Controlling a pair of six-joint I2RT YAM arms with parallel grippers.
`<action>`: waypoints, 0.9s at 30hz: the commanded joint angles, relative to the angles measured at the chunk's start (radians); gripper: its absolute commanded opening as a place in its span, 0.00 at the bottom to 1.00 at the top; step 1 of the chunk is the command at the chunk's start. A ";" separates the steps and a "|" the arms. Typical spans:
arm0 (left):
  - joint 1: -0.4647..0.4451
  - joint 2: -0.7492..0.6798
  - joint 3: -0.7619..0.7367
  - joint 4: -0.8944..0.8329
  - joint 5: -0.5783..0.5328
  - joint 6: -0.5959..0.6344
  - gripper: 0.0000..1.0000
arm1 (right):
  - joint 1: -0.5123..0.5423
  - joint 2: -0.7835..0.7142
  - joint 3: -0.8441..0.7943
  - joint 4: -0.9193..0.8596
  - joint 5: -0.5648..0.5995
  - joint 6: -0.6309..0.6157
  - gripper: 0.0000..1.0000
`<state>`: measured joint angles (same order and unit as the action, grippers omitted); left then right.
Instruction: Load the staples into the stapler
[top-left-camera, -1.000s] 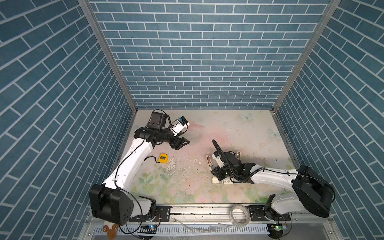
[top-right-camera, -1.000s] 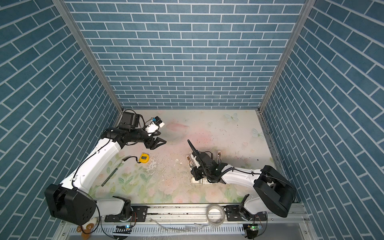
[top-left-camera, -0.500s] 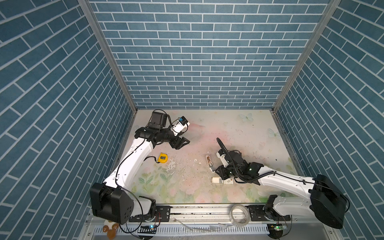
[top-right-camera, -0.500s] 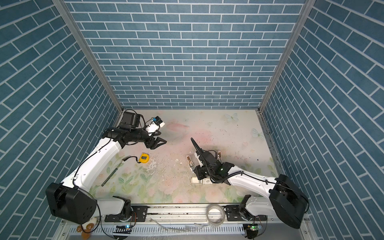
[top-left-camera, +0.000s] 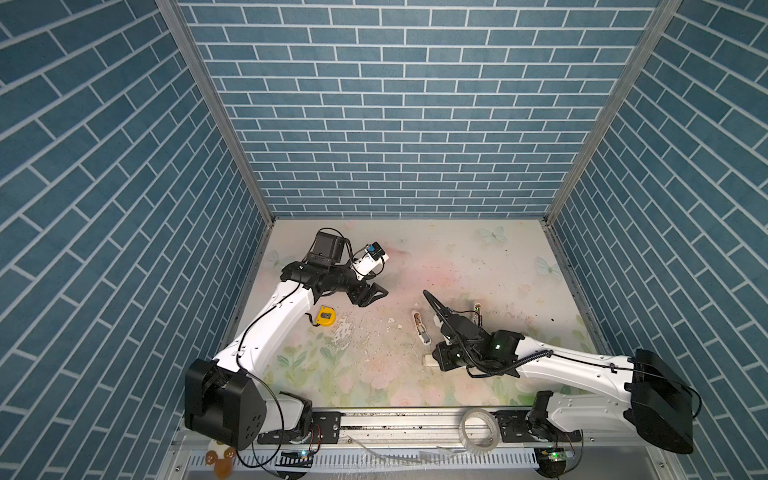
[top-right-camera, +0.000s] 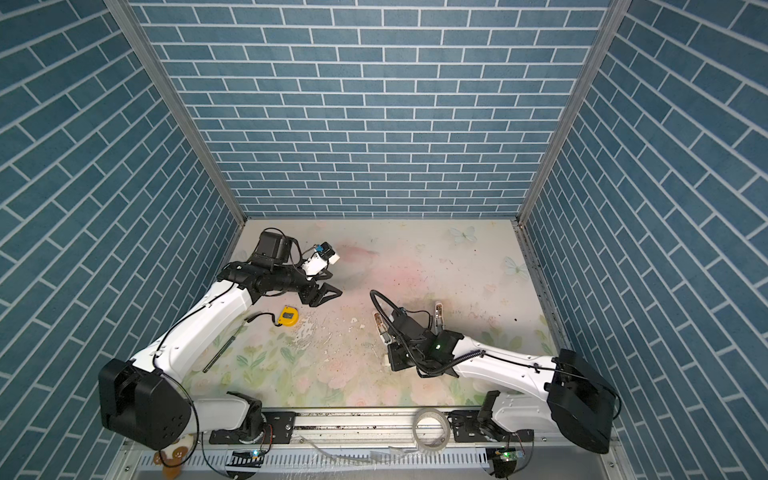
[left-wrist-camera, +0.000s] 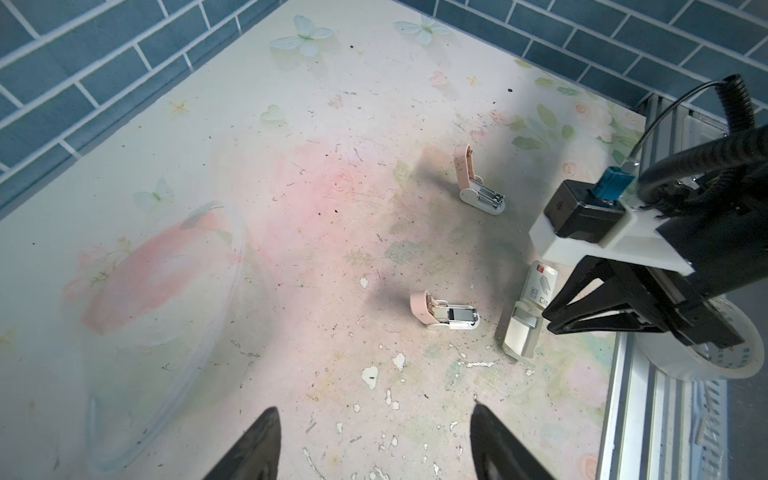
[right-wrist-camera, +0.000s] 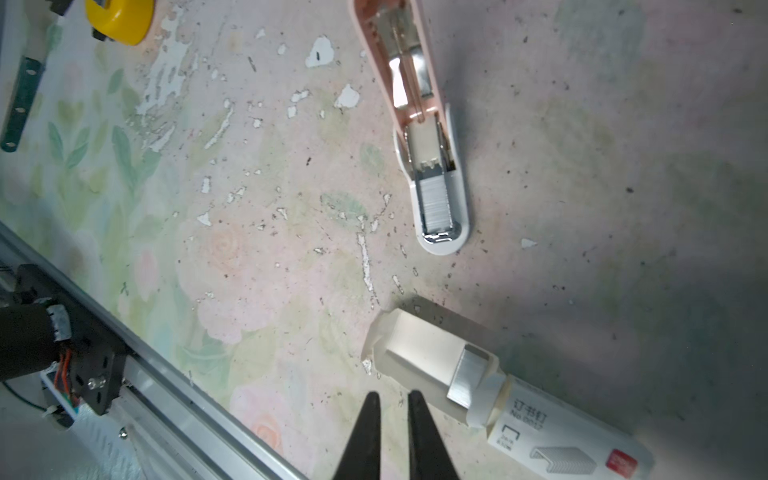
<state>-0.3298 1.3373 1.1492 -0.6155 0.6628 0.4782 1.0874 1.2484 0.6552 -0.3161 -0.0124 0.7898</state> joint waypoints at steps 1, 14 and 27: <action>-0.006 -0.001 -0.023 0.039 0.032 -0.019 0.73 | 0.013 0.048 0.005 -0.027 0.066 0.071 0.15; -0.006 -0.024 -0.063 0.100 0.070 -0.040 0.73 | 0.050 0.223 0.155 -0.198 0.166 0.099 0.18; 0.001 -0.042 -0.075 0.108 0.043 -0.069 0.72 | 0.075 0.291 0.206 -0.261 0.204 0.111 0.20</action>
<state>-0.3321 1.3167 1.0836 -0.5121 0.7067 0.4244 1.1522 1.5276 0.8360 -0.5205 0.1501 0.8597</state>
